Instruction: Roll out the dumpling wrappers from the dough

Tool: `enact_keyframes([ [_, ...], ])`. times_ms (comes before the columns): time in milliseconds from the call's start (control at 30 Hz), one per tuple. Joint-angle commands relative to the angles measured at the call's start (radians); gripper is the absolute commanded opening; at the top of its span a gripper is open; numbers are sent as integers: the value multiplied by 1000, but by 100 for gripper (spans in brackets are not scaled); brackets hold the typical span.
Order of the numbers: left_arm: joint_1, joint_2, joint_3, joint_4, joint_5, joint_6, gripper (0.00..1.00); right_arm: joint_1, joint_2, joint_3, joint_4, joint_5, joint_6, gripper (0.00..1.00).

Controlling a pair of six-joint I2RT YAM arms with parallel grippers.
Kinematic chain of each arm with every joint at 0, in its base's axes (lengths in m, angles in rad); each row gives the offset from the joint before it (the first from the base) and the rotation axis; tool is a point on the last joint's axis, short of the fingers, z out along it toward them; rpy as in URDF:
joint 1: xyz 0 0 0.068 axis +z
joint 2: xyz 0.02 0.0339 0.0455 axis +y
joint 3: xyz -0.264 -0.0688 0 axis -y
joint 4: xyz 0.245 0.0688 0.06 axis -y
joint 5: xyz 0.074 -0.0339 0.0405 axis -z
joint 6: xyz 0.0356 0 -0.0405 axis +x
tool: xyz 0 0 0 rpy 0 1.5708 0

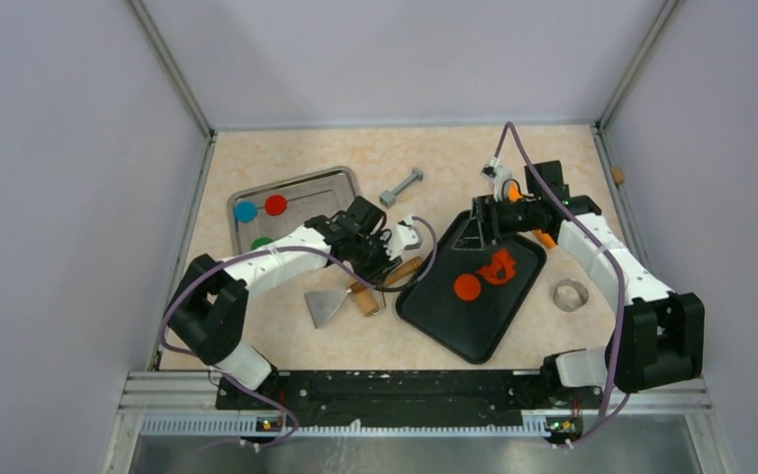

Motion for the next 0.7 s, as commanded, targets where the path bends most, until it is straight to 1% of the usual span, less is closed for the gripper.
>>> enact_keyframes([
  [0, -2, -26, 34, -14, -8, -16, 43, 8, -49, -12, 1, 15, -22, 72],
  [67, -1, -87, 10, -24, 6, 2, 53, 8, -56, -13, -4, 20, -26, 72],
  [167, 0, -213, -43, -28, 43, 71, 66, 5, -66, -14, -28, 28, -26, 73],
  [233, 1, -319, -85, -7, 28, 75, 75, 4, -64, -5, -59, 30, -73, 73],
  [300, 3, -392, -127, -3, -12, 95, 80, 3, -55, 15, -106, 35, -113, 73],
  [367, 13, -442, -159, -79, -19, 187, 83, 1, -45, 41, -154, 48, -157, 73],
  [433, 28, -464, -186, -191, 2, 328, 83, 1, -36, 74, -215, 66, -207, 73],
  [467, 35, -468, -205, -232, -2, 373, 83, 1, -28, 90, -241, 86, -230, 73],
  [533, 46, -472, -241, -274, 3, 452, 83, 1, -13, 134, -286, 141, -270, 74],
  [600, 52, -478, -300, -257, 4, 504, 83, 1, 3, 193, -321, 164, -303, 74],
  [667, 57, -477, -358, -178, -4, 507, 83, 2, 28, 260, -334, 134, -309, 74],
])
